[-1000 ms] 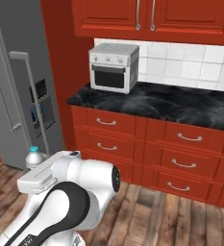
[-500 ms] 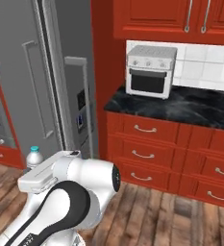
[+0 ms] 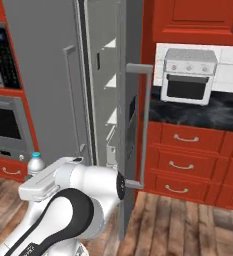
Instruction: Take the bottled waters from the counter and place them in the freezer to freeze. Close the freezer door after placing the bottles.
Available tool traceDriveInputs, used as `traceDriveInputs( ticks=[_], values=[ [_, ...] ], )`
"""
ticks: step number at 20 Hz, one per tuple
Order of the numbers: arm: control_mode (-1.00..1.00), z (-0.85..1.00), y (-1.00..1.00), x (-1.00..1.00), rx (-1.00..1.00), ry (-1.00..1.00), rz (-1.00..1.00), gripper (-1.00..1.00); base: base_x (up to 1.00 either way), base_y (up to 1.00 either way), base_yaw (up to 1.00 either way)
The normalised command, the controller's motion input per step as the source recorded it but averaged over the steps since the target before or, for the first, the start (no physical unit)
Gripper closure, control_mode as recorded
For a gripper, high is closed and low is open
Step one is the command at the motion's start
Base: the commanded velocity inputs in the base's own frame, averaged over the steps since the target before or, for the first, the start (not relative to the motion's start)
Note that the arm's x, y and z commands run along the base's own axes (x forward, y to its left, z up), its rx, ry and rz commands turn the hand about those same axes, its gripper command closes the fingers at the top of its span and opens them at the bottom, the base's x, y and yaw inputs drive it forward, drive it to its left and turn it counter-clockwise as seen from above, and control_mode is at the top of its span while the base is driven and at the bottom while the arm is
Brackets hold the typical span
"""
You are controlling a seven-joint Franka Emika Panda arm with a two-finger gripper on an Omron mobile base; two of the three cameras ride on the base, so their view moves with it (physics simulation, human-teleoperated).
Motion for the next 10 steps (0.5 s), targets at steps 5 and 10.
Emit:
traceDriveInputs(
  ticks=[5, 10],
  values=[
    [1.00, 0.00, 0.00, 0.00, 0.00, 0.00, 0.00, 1.00, 0.34, 0.70, -0.39],
    [1.00, 0.00, 0.00, 0.00, 0.00, 0.00, 0.00, 1.00, 0.29, 0.74, -0.53]
  ],
)
